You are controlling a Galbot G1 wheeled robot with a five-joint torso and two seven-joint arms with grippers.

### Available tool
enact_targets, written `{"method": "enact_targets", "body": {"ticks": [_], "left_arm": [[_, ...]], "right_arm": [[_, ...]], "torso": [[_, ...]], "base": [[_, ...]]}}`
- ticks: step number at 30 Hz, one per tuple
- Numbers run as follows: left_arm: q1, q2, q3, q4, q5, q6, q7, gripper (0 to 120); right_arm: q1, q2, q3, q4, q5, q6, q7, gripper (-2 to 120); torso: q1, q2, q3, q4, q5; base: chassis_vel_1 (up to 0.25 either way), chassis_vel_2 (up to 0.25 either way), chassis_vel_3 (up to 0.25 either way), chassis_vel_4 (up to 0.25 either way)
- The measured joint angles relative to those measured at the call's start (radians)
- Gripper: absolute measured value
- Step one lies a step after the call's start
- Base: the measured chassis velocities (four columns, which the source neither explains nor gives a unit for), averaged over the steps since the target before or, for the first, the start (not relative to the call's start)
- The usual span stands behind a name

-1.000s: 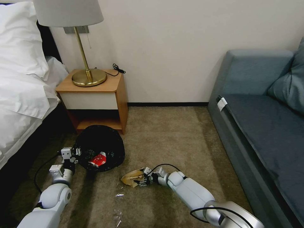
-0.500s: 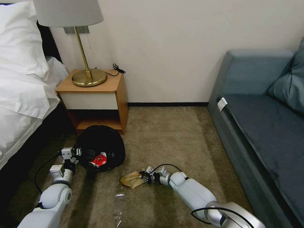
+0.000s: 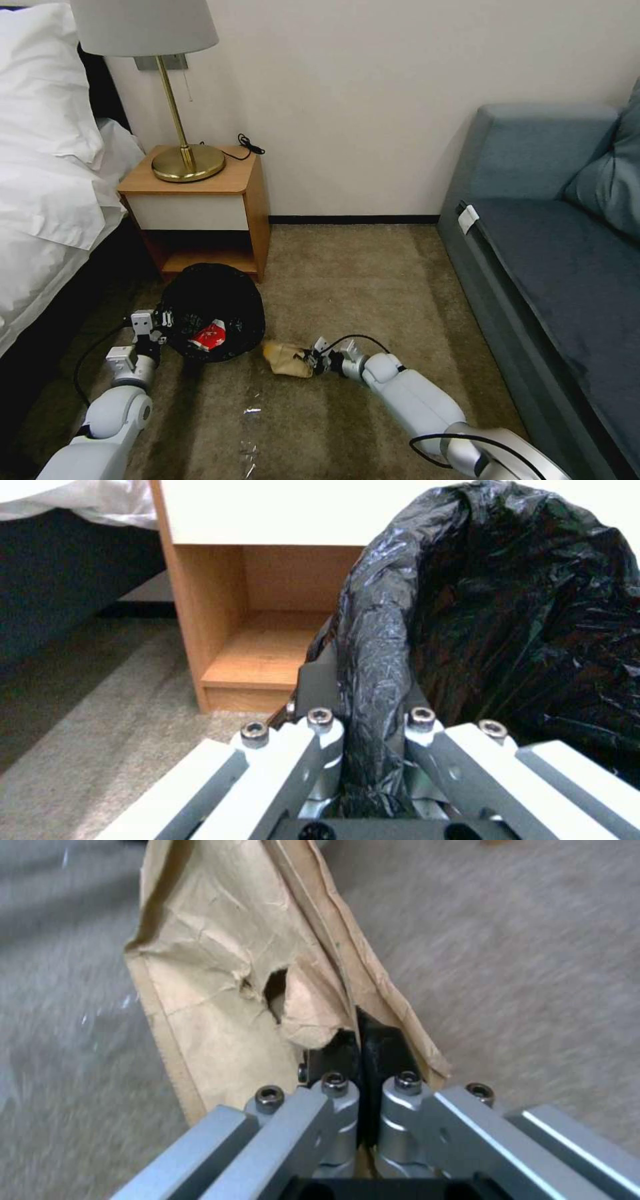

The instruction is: Pick up the trash bin, then pick up the garbage on the floor and place it into the trash bin.

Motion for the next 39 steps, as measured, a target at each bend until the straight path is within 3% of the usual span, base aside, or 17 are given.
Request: {"method": "enact_targets", "body": {"ticks": [6,14,21,26,33,39], "left_arm": [[-0.025,-0.006,0.033,-0.005,0.005,0.009,-0.008,4],[-0.040,-0.011,0.064,-0.014,0.011,0.019,-0.019,4],[-0.043,-0.010,0.074,-0.015,0.013,0.020,-0.020,4],[-0.049,-0.006,0.080,-0.013,0.013,0.021,-0.020,4],[-0.059,-0.011,0.091,-0.007,0.012,0.022,-0.020,4],[-0.069,-0.014,0.098,-0.002,0.005,0.024,-0.019,4]], "right_arm": [[0.007,-0.057,0.041,0.106,0.054,-0.025,-0.003,0],[0.025,-0.095,0.109,0.139,0.079,-0.029,-0.010,0],[0.050,-0.112,0.174,0.134,0.081,-0.026,-0.018,0],[0.080,-0.134,0.227,0.212,0.109,-0.029,-0.031,0],[0.091,-0.135,0.210,0.329,0.183,-0.052,-0.053,0],[0.077,-0.121,0.126,0.477,0.289,-0.127,-0.035,0]], "torso": [[0.000,0.000,0.000,0.0000,0.0000],[0.000,0.000,0.000,-0.0001,0.0000],[0.000,0.000,0.000,-0.0001,0.0000],[0.000,0.000,0.000,-0.0001,-0.0002],[0.000,0.000,0.000,-0.0001,-0.0001],[0.000,0.000,0.000,-0.0001,-0.0002]], "base": [[0.000,0.000,0.000,0.000],[0.000,0.000,0.000,0.000],[0.000,0.000,0.000,0.000],[0.000,0.000,0.000,0.000],[0.000,0.000,0.000,0.000],[0.000,0.000,0.000,0.000]]}}
